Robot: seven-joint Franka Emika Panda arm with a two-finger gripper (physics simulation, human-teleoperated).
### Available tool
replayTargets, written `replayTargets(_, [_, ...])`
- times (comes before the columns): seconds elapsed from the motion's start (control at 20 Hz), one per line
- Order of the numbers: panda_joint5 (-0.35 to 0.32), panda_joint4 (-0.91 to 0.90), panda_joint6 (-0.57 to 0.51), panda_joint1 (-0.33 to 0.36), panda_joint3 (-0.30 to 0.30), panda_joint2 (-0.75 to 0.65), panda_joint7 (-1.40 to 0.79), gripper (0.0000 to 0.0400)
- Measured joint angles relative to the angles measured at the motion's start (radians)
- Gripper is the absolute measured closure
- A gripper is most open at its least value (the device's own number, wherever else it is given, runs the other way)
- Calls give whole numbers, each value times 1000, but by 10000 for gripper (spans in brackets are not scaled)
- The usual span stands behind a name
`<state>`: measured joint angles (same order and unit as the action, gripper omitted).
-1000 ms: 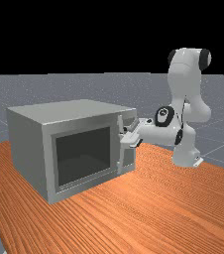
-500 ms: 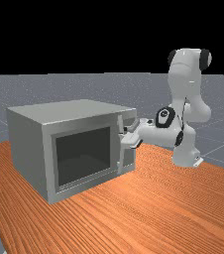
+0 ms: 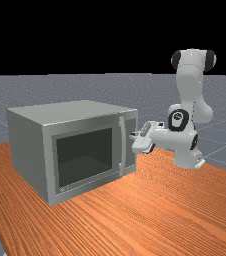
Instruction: Open the microwave
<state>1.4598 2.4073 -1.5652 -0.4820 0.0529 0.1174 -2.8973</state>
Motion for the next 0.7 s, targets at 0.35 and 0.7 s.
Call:
replayTargets(0.35, [0, 4, 6, -33, -30, 7, 0, 400])
replayTargets(0.7, [-12, -17, -7, -71, -64, 18, 0, 400])
